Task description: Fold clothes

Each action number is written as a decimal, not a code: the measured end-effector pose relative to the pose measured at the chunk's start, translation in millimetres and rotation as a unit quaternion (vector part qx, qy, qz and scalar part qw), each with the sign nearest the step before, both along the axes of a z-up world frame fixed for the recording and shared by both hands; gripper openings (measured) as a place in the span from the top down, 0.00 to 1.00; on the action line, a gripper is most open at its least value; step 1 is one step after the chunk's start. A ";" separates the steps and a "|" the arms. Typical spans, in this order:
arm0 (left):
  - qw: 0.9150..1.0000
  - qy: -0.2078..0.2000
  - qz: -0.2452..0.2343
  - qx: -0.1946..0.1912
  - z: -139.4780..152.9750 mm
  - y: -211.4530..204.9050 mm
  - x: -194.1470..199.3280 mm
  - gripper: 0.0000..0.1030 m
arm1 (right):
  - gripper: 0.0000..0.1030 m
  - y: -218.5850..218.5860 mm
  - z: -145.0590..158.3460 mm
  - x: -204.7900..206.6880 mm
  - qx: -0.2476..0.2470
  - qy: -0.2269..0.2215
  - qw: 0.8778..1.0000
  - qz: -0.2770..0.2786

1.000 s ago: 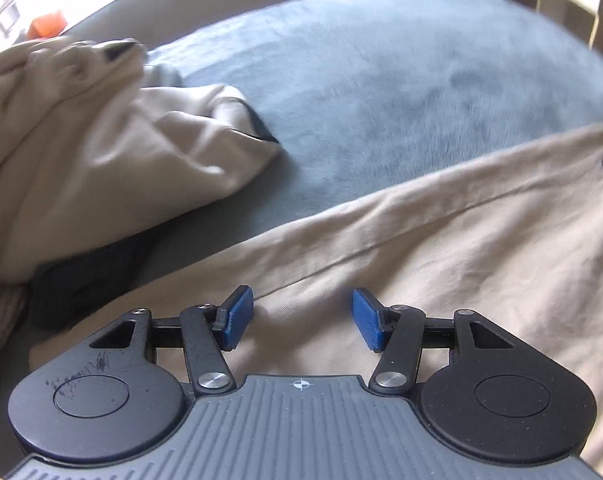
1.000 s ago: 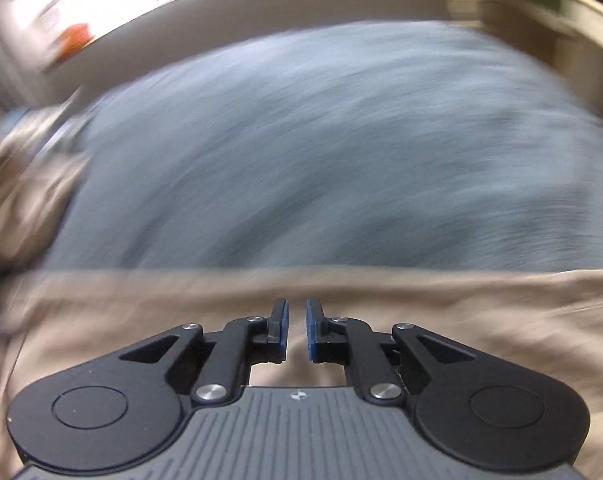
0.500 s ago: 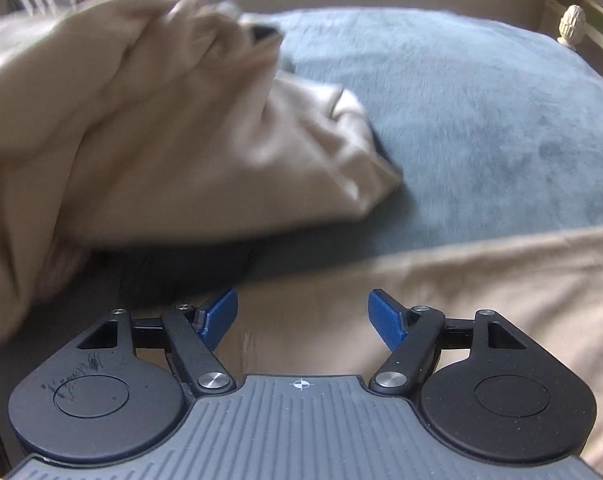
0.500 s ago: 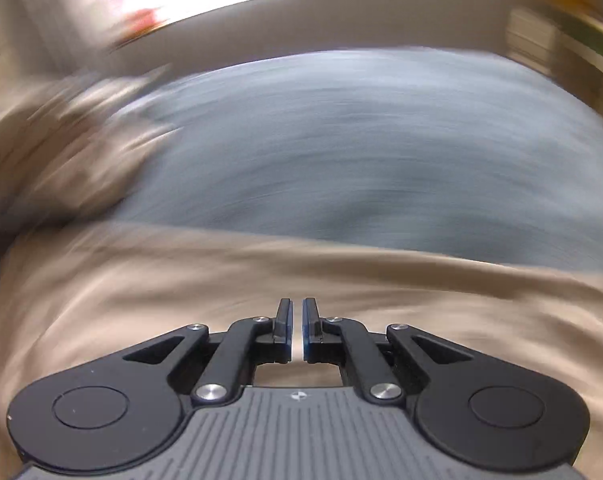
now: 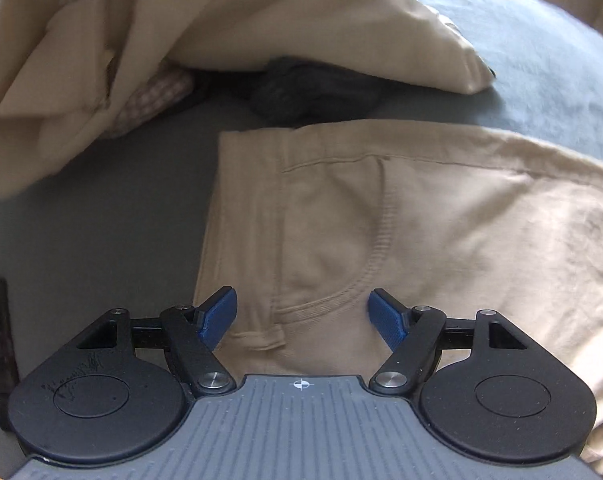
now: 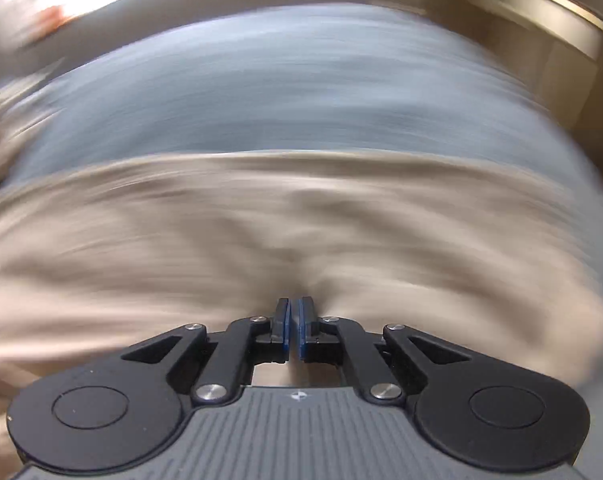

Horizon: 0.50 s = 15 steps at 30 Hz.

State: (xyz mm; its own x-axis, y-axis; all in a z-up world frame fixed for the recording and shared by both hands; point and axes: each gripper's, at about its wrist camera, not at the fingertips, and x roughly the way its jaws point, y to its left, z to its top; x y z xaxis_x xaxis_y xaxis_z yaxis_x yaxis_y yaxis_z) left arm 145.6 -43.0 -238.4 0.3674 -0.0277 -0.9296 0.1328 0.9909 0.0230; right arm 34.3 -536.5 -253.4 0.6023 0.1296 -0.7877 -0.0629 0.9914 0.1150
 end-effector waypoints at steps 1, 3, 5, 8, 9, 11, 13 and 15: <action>1.000 -0.002 0.002 -0.001 0.2 2.2 -1.3 0.28 | 0.94 1.3 3.0 1.5 0.003 -0.002 1.000 -0.008; 1.000 -0.006 0.003 -0.001 2.5 2.4 -4.8 0.28 | 0.94 3.9 9.0 4.5 0.010 -0.006 1.000 -0.024; 1.000 -0.008 0.001 -0.002 4.6 0.9 -8.1 0.28 | 0.94 6.5 15.0 7.5 0.016 -0.011 0.999 -0.039; 1.000 -0.011 -0.004 0.006 6.0 -8.8 -10.5 0.28 | 0.94 10.3 24.0 11.9 0.026 -0.017 0.998 -0.063; 1.000 -0.013 -0.004 0.010 6.0 -13.7 -10.5 0.28 | 0.94 11.6 27.0 13.4 0.029 -0.019 0.997 -0.071; 1.000 -0.013 0.005 0.012 8.0 -17.4 -13.2 0.28 | 0.94 99.7 16.0 37.8 0.054 -0.009 0.998 0.034; 1.000 -0.011 0.014 0.014 10.1 -18.7 -16.4 0.28 | 0.94 171.9 4.4 56.4 0.066 -0.002 0.991 0.117; 1.000 -0.007 0.019 0.019 11.8 -18.1 -18.9 0.28 | 0.94 217.7 -6.7 65.9 0.063 0.001 0.984 0.164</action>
State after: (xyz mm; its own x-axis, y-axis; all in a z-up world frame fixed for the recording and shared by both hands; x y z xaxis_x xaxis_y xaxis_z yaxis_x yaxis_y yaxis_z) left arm 126.7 -61.1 -226.6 0.3807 0.0231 -0.9244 0.0936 0.9936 0.0633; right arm 100.2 -318.8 -260.2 0.5097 0.4134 -0.7545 -0.3774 0.8955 0.2358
